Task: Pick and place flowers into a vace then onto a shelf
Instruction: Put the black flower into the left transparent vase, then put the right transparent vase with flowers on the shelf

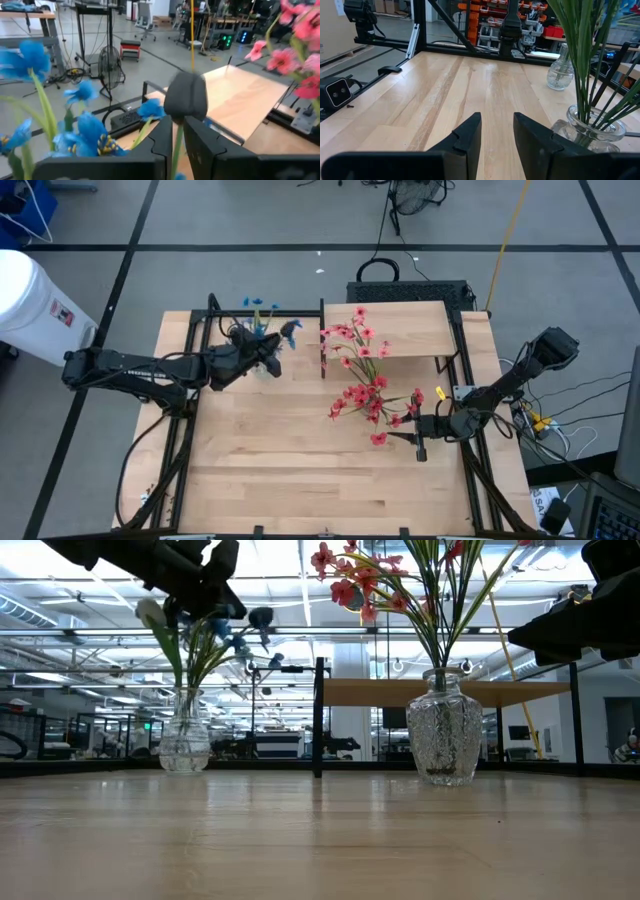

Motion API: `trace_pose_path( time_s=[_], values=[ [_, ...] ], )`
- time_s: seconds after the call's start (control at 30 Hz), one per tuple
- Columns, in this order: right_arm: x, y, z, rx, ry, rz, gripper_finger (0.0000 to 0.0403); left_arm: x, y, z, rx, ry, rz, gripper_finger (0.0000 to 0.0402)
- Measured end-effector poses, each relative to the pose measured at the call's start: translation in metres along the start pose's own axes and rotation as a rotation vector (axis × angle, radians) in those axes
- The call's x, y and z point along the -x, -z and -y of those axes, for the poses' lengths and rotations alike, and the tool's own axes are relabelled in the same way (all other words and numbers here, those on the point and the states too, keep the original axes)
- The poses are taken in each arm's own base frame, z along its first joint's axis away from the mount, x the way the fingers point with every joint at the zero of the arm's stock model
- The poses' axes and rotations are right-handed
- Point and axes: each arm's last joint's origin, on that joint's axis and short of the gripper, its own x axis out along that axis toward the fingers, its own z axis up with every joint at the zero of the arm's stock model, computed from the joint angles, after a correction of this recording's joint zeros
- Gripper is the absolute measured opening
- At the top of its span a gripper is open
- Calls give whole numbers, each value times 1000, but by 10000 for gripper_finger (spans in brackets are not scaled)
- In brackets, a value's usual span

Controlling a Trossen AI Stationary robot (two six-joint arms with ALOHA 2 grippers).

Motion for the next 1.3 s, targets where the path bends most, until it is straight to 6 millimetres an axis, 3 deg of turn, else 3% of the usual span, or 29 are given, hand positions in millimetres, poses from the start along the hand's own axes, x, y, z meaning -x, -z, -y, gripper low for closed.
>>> trace_pose_path(
  time_s=[0.33,0.7,1.3],
  values=[
    [0,0,0,0,0,0,105,4,-8,8,-9,45,79,58],
    [0,0,0,-4,0,0,105,28,-27,33,8,295,266,58],
    [0,0,0,-16,0,0,105,68,-9,66,-103,623,181,58]
  ],
)
